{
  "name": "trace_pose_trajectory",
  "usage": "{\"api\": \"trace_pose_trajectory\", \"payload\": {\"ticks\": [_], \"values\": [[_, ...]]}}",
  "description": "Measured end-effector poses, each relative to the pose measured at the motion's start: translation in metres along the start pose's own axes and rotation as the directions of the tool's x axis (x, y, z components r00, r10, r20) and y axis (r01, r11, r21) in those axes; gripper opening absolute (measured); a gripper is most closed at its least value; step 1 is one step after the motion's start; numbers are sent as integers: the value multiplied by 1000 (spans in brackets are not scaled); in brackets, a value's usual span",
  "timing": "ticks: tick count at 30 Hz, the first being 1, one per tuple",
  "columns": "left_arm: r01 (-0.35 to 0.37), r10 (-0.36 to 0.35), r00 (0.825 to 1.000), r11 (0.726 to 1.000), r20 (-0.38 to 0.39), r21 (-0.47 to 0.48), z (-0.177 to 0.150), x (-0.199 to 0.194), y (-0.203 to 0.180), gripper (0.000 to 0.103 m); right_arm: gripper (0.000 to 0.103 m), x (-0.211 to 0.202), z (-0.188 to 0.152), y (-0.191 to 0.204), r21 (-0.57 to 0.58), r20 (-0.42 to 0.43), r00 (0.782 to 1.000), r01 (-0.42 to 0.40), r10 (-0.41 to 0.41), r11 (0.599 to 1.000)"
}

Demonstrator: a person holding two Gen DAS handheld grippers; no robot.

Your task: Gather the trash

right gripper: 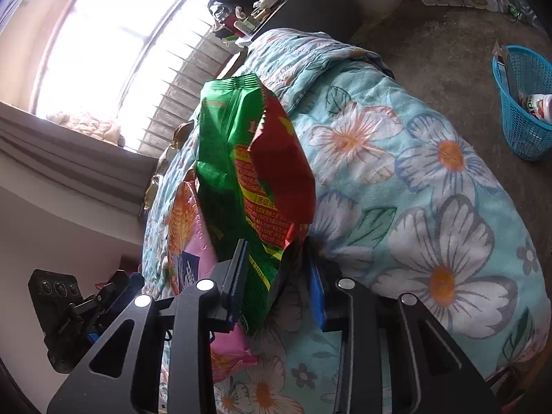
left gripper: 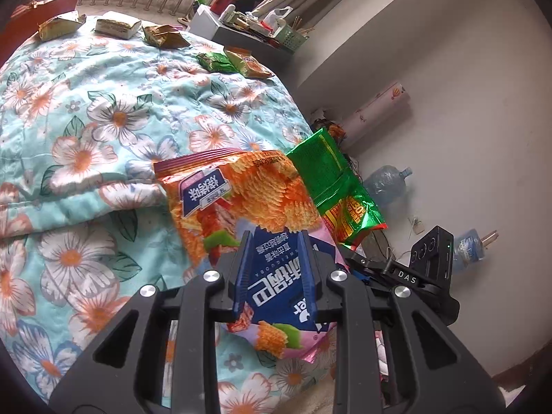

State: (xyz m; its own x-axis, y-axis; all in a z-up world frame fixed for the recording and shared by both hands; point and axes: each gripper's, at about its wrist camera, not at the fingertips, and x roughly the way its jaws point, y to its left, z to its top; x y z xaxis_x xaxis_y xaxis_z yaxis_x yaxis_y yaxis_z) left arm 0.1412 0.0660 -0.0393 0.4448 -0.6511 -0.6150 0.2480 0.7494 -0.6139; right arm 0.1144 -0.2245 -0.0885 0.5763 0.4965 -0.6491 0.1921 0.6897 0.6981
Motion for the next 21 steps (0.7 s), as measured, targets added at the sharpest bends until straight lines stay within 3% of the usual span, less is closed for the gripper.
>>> {"api": "trace_pose_trajectory", "payload": {"ticks": [5,8,12,16,21], "values": [[-4,4,1000,1000,-9,-15,-4,-4,3,25,12,-2,0,-1,7,4,1000,6,-6,1000],[-34,34,999,999,-3,-18,-10,-15,11,40,10,-3,1,-5,9,2,1000,8,-8,1000],[-88,89,996,991,2,-101,-18,-22,40,55,9,1,1,-8,7,-9,1000,9,-9,1000],[-92,87,996,975,-34,-201,-17,-9,65,55,8,7,-2,-7,5,-37,999,3,-3,1000],[-62,49,997,971,-65,-229,-11,15,70,56,7,7,-6,-7,-3,-50,999,-5,5,1000]]}}
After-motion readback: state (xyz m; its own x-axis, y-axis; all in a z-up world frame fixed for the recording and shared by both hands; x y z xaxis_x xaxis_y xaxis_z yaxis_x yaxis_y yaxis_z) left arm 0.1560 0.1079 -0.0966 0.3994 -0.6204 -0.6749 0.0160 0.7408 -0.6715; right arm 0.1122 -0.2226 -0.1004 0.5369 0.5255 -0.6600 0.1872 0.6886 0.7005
